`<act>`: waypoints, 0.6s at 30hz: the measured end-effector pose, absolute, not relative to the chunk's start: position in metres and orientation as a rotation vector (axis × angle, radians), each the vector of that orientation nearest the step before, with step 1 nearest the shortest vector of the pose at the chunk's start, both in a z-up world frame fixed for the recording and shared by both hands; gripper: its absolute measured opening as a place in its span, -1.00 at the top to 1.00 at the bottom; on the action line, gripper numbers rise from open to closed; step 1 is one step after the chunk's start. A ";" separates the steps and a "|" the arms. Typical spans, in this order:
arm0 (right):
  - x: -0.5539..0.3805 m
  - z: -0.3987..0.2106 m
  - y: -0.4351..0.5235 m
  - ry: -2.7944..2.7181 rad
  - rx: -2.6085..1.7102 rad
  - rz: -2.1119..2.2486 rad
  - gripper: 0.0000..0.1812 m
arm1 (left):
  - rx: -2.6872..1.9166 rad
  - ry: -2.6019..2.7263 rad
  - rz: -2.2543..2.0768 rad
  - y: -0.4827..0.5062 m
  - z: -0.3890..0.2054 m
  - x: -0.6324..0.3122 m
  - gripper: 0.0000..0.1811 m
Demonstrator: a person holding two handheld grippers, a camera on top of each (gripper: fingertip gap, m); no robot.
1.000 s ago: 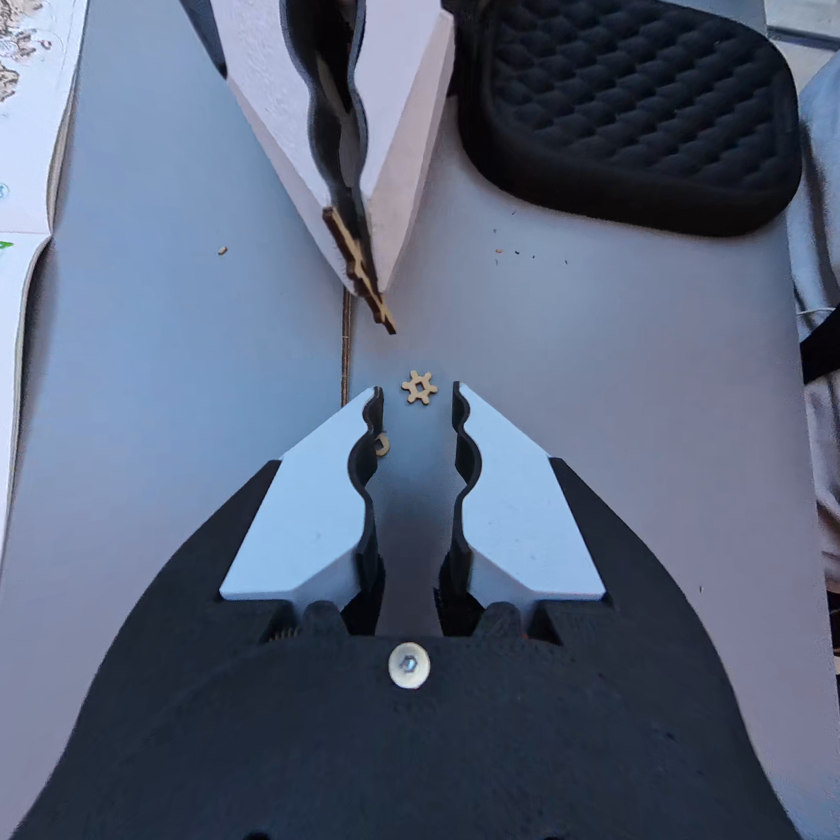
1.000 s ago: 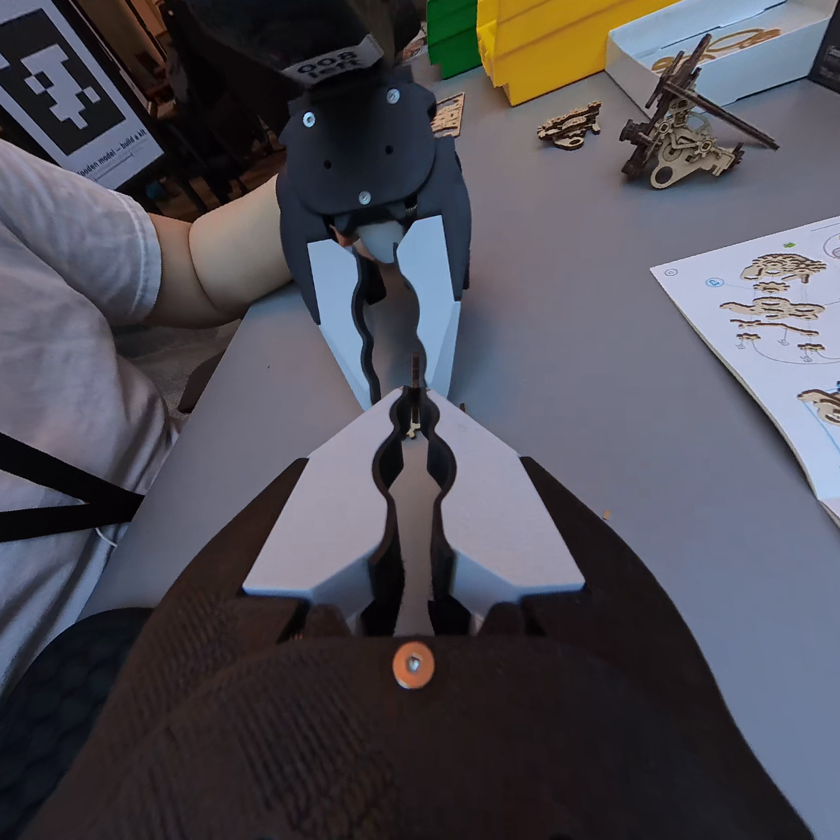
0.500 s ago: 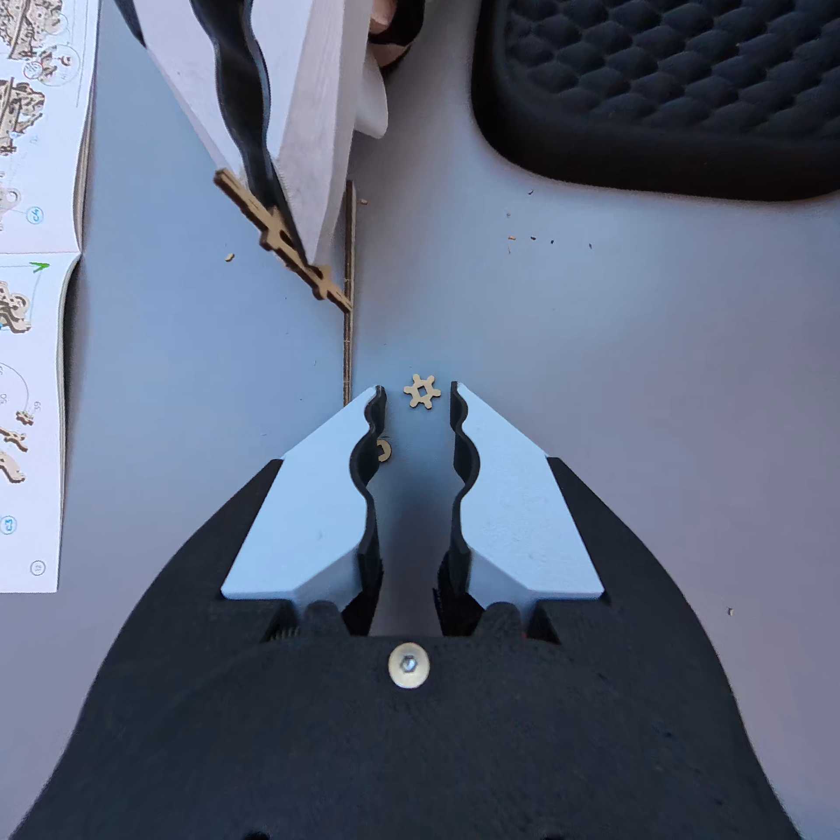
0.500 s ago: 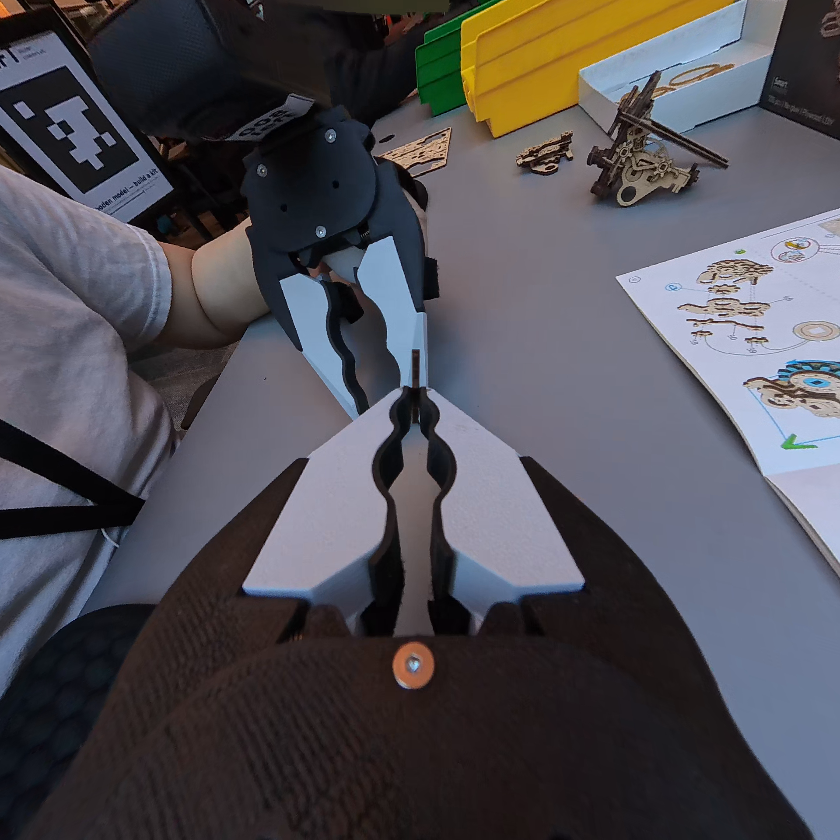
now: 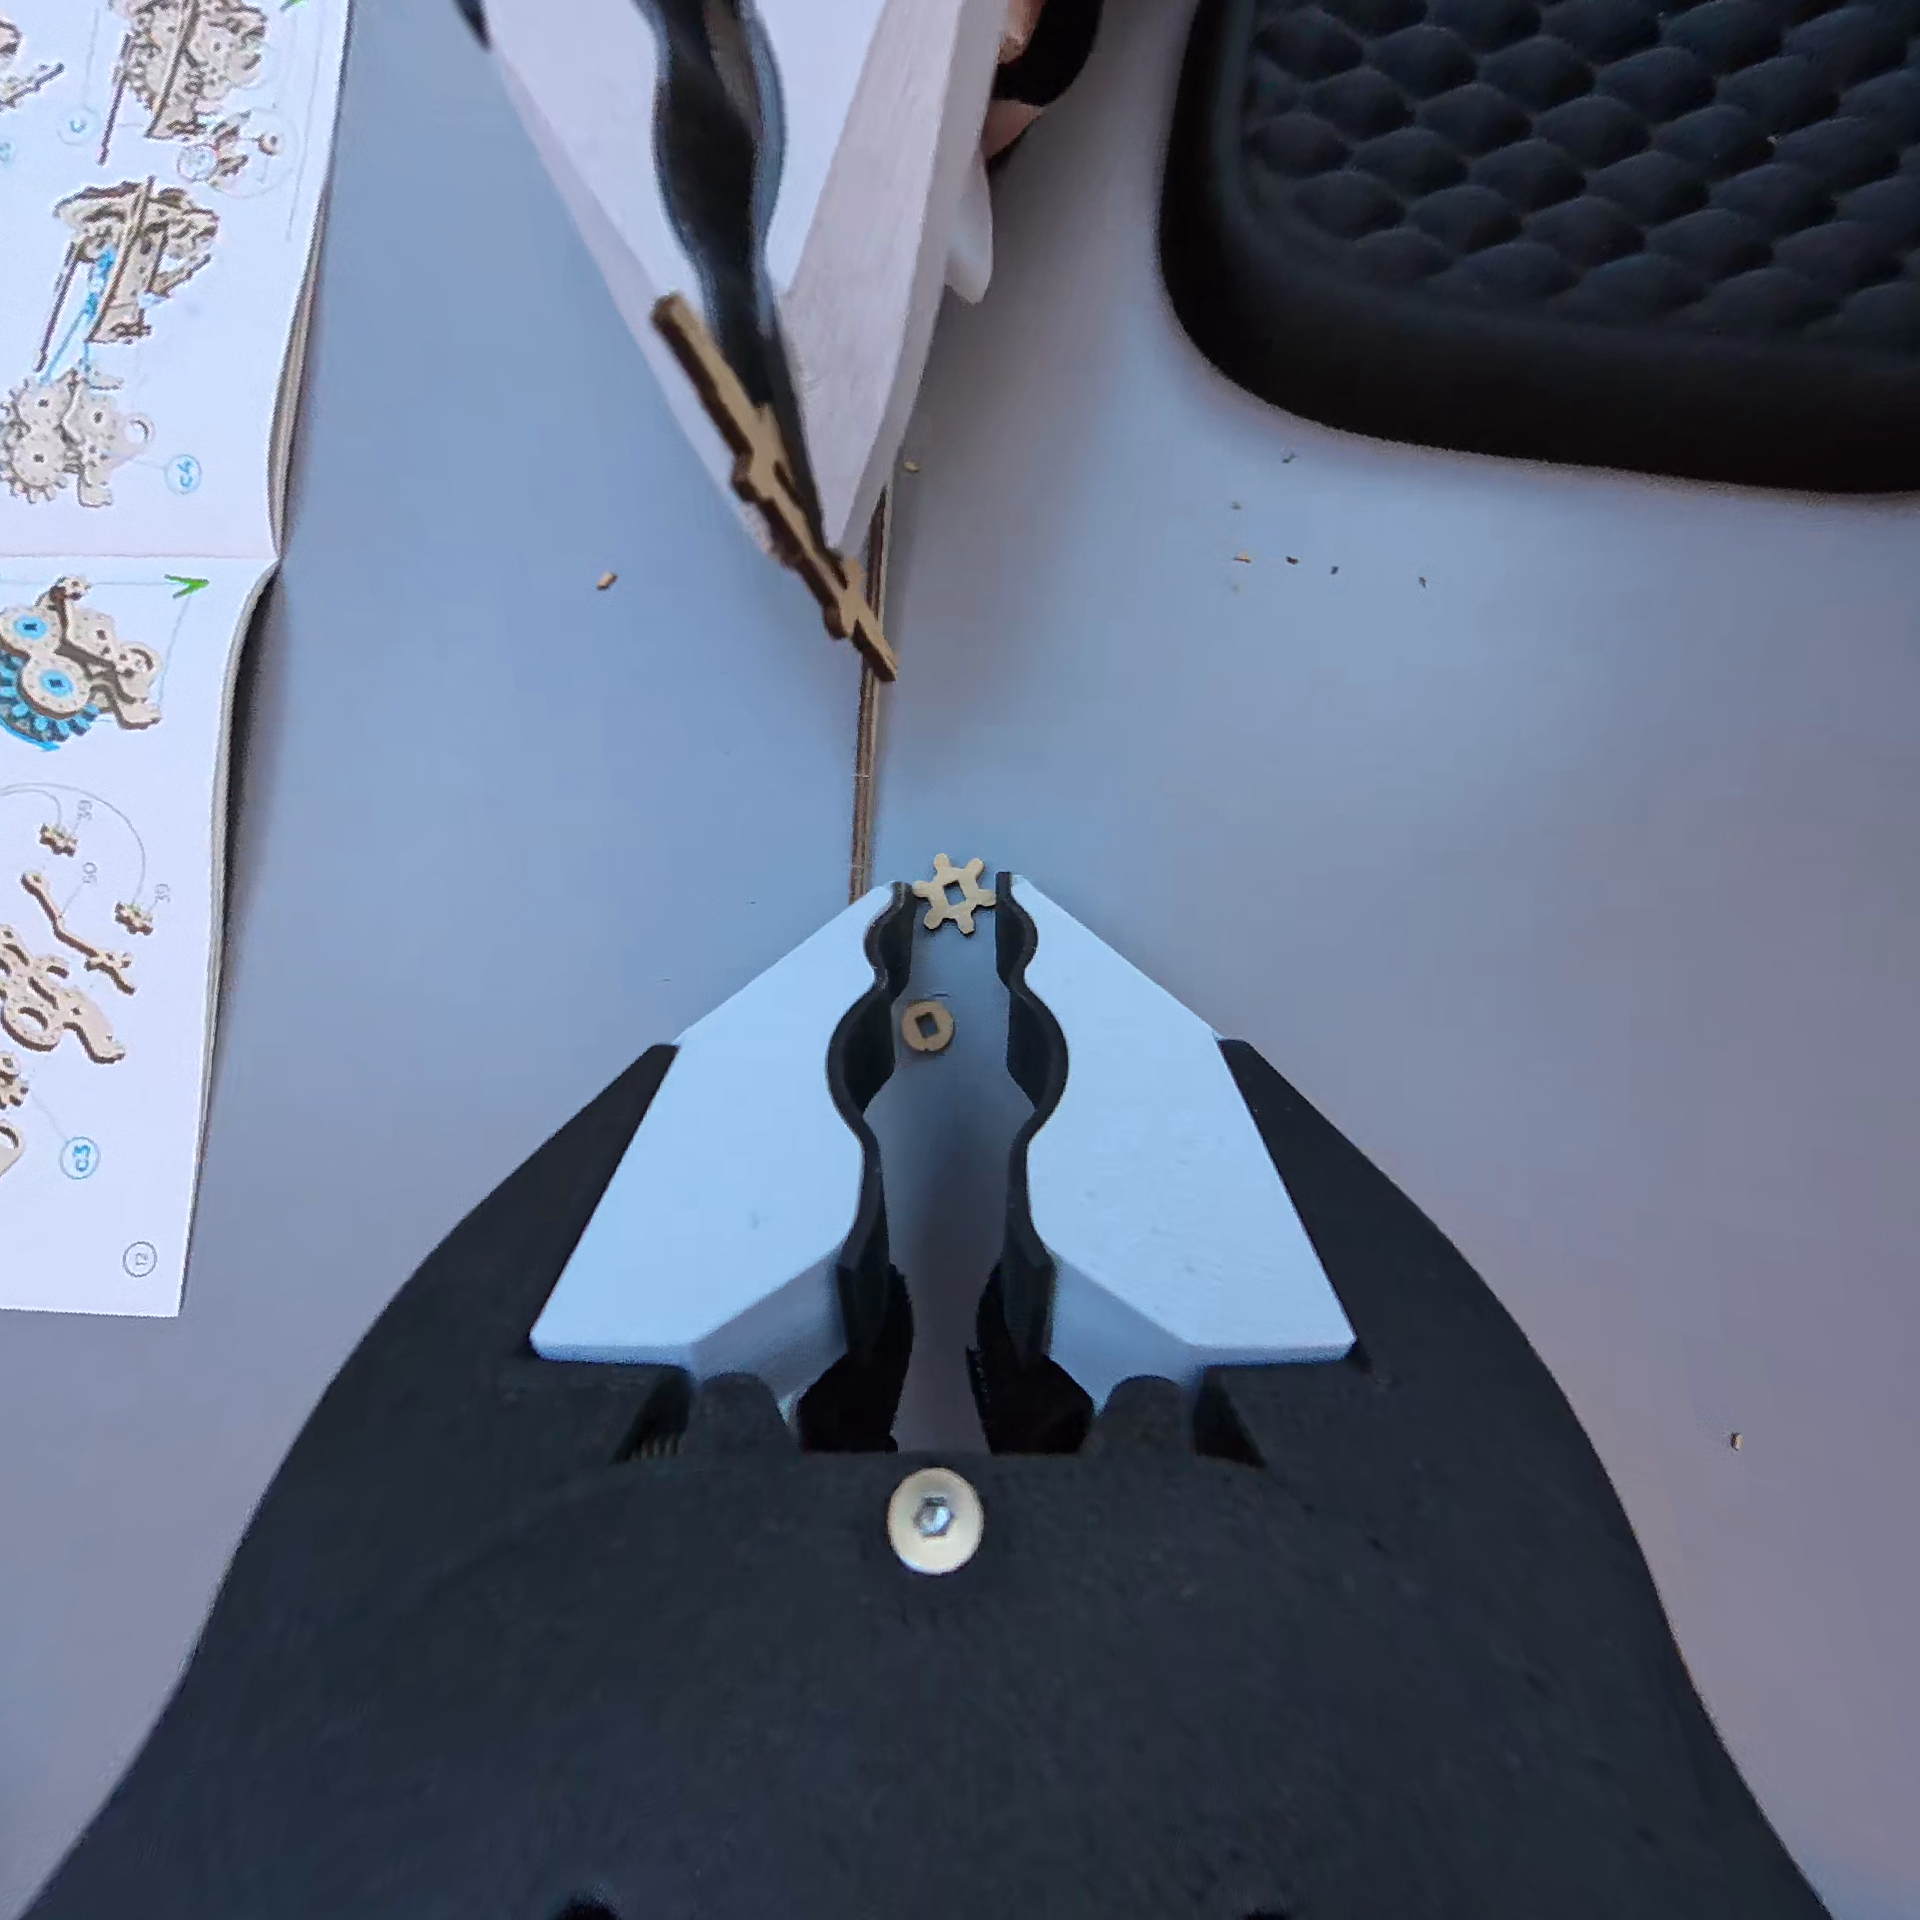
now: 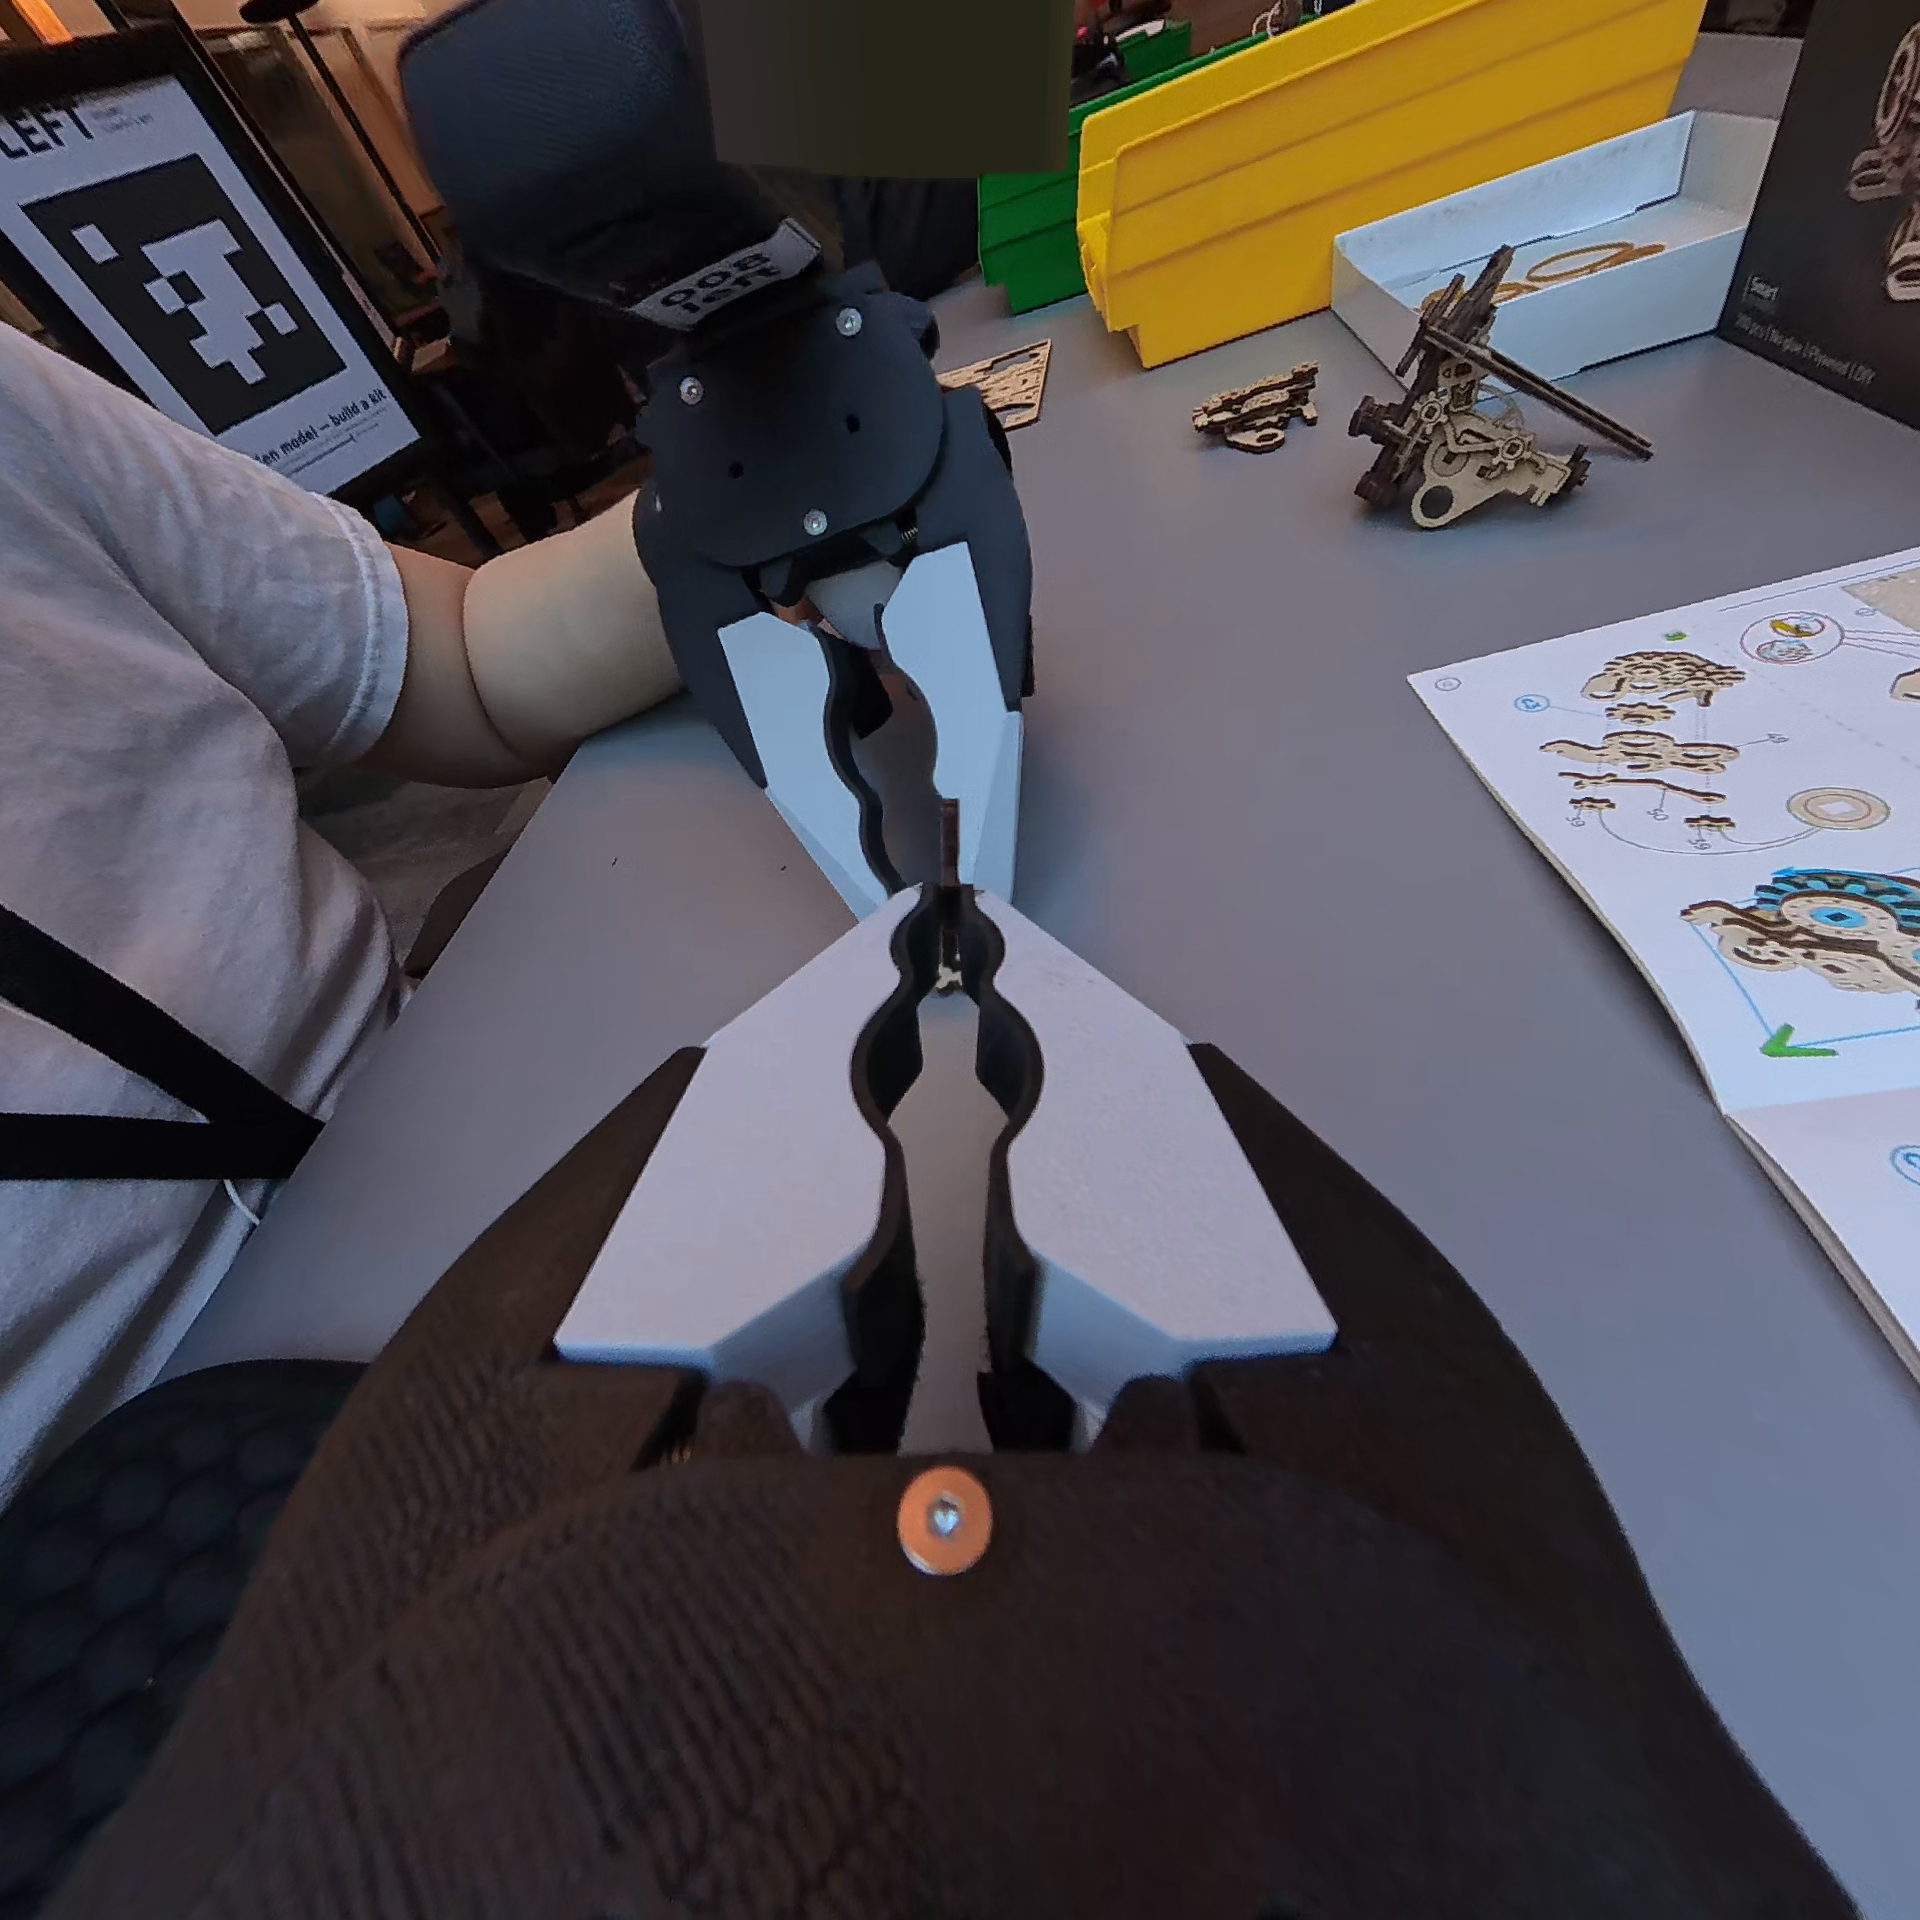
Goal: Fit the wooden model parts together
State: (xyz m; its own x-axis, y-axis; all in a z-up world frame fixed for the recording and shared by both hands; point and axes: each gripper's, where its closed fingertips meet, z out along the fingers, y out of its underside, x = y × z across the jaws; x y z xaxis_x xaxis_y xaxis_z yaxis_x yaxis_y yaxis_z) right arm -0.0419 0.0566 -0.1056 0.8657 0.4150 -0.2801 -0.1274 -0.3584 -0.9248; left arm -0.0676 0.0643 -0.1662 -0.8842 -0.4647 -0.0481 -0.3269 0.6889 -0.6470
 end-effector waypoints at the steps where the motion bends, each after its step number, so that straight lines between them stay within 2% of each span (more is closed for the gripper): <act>1: -0.041 -0.104 0.056 -0.212 -1.846 0.568 0.99 | -0.671 2.682 -1.000 0.065 -0.165 -0.065 0.85; 9: -0.028 -0.094 0.055 -0.167 -1.777 0.544 0.99 | -1.011 2.559 -1.380 0.072 -0.142 -0.049 0.86; 18: -0.014 -0.086 0.053 -0.109 -1.712 0.539 0.99 | -1.441 2.258 -2.268 0.072 -0.087 -0.042 0.86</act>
